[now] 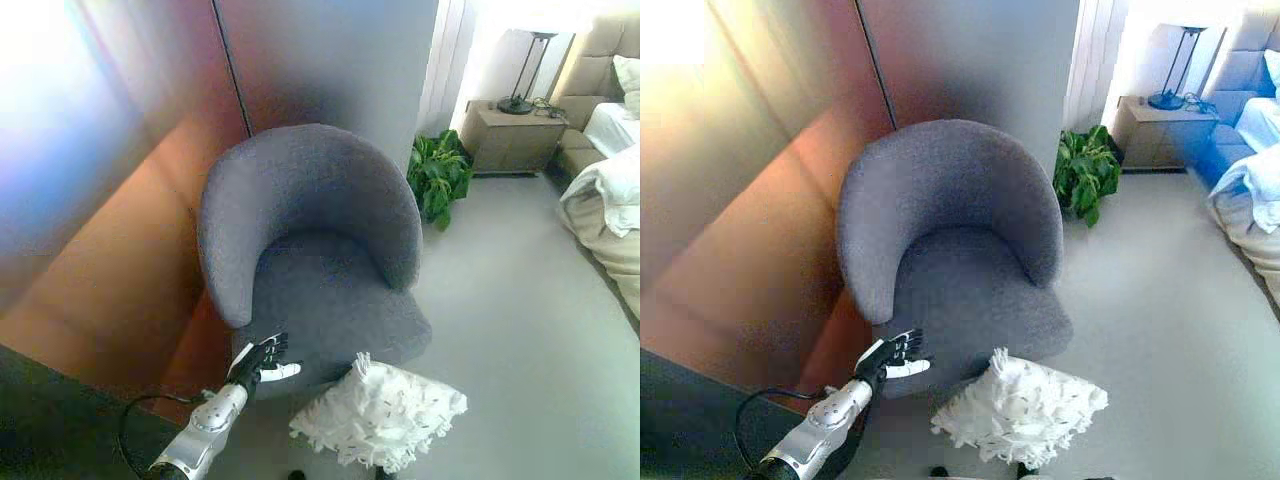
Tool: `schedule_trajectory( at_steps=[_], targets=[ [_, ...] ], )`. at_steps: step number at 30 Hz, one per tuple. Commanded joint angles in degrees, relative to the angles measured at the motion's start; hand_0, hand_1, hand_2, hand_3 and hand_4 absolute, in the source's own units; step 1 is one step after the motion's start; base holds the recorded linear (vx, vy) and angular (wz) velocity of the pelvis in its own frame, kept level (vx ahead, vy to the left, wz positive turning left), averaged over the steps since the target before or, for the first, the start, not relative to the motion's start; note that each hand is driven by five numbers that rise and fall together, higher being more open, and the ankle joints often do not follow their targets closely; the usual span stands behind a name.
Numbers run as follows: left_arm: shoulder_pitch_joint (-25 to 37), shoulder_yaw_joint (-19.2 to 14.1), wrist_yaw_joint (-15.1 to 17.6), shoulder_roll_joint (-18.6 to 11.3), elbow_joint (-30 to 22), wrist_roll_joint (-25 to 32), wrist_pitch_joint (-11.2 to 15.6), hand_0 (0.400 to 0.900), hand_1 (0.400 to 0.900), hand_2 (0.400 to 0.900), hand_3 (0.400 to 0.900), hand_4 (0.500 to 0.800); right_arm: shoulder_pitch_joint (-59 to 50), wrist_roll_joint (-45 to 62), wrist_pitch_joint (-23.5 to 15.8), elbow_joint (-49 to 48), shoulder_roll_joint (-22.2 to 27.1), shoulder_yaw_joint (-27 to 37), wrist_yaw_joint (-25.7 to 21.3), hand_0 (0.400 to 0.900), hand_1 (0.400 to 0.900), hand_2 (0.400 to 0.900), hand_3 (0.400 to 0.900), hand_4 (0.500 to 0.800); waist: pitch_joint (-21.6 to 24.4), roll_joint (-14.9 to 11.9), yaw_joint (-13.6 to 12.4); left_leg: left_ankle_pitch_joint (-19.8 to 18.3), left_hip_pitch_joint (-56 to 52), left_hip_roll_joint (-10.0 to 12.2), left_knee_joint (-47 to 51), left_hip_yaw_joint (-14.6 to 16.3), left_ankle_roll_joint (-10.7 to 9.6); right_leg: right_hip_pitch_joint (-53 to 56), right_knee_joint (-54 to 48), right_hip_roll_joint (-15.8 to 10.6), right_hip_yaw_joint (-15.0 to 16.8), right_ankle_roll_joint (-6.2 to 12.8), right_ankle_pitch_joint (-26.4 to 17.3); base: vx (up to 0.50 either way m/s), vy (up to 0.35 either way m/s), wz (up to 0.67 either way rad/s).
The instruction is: Pick up the pillow and put it on the sofa.
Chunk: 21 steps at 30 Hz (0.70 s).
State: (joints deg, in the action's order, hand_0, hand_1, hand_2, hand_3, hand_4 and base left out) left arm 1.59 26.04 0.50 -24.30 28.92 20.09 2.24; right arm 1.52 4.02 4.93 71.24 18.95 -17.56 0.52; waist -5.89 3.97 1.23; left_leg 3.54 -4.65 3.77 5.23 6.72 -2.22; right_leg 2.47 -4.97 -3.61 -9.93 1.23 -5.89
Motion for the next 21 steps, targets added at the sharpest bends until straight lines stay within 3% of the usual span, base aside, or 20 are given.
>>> schedule_trajectory(
  at_steps=[1,4,14,21],
  targets=[
    [7.0,-0.2,0.6,-2.7,-4.1,0.4,3.3,0.900,0.900,0.900,0.900,0.800,-3.6,0.5,-0.5,1.1,-0.2,-0.5,-0.4,0.900,0.900,0.900,0.900,0.800,-0.8,-2.2,-0.6,-5.4,0.0,-1.1,-3.1,1.9,0.2,1.5,5.0,-2.9,0.5,5.02,7.9,0.00,0.000,0.00],
    [6.8,-0.4,0.1,-2.2,-3.8,1.4,4.0,0.900,0.900,0.900,0.900,0.800,-3.5,0.3,-0.4,0.9,-0.1,-0.4,-0.2,0.900,0.900,0.900,0.900,0.800,-0.9,-2.2,-0.5,-5.5,0.1,-1.0,-3.2,2.1,0.1,1.3,5.0,-2.9,0.5,5.05,7.9,0.00,-0.002,-0.01],
    [7.0,1.3,-0.9,-2.6,-2.4,-3.3,5.2,0.900,0.900,0.900,0.900,0.800,-3.0,0.3,-0.4,0.4,-0.2,-1.2,-0.4,0.900,0.900,0.900,0.900,0.800,-1.7,-2.1,0.4,-6.1,0.8,-0.9,-4.7,2.4,0.3,0.2,5.7,-3.2,1.7,5.20,7.8,0.02,-0.014,-0.05],
    [7.8,2.7,-1.4,-2.1,-1.2,-0.7,4.8,0.900,0.900,0.900,0.900,0.800,-2.8,-0.6,0.0,-0.4,0.2,-2.3,-0.4,0.900,0.900,0.900,0.900,0.800,-3.0,-1.7,1.7,-6.7,1.4,-0.8,-5.9,3.5,0.4,-1.1,5.6,-3.6,2.9,5.39,7.1,0.03,-0.014,-0.09]
  ],
)
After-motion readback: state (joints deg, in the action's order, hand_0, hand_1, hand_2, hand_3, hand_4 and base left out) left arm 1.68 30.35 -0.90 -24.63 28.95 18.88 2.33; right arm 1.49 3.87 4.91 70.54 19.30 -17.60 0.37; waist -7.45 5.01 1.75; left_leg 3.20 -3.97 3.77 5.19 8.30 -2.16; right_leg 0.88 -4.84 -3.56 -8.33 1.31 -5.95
